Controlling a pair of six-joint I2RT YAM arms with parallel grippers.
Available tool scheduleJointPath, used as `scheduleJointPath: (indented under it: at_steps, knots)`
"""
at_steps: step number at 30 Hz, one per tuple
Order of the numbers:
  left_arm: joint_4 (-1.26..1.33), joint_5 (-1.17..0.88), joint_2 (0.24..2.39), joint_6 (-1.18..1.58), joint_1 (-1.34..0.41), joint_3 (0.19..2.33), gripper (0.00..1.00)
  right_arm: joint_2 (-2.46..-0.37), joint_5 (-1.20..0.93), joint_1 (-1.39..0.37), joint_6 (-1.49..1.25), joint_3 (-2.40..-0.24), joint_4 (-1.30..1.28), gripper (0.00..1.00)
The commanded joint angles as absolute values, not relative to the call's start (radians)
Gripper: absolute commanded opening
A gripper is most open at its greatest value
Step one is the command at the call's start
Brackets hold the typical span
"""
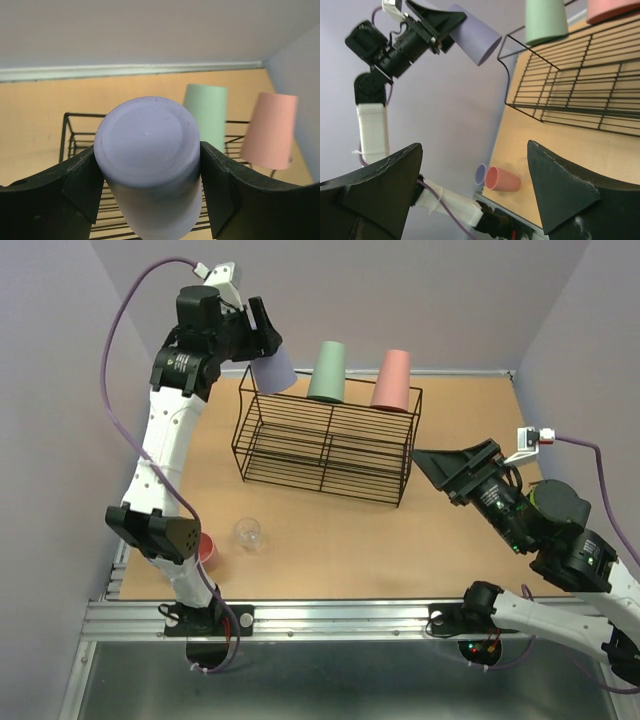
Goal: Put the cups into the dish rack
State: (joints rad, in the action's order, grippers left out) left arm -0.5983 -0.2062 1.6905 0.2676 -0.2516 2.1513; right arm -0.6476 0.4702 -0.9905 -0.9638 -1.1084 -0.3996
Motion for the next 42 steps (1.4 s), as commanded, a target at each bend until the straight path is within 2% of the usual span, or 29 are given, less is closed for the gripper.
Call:
scheduleJointPath:
  at_steps: [1, 22, 39, 42]
  knots:
    - [-0.641, -0.089, 1.723, 0.157, -0.250, 2.260, 0.00, -0.637, 0.529, -0.997, -0.959, -1.115, -0.544, 0.90]
    - [-0.660, 0.161, 2.009, 0.057, -0.383, 2.430, 0.00, -0.549, 0.575, -0.997, -1.019, -1.114, -0.718, 0.90]
    - [-0.647, 0.092, 2.085, 0.057, -0.428, 2.436, 0.00, -0.545, 0.604, -0.997, -1.028, -1.108, -0.749, 0.91]
    - [-0.653, 0.089, 2.100, 0.066, -0.437, 2.437, 0.11, -0.546, 0.606, -0.997, -1.029, -1.106, -0.752, 0.91]
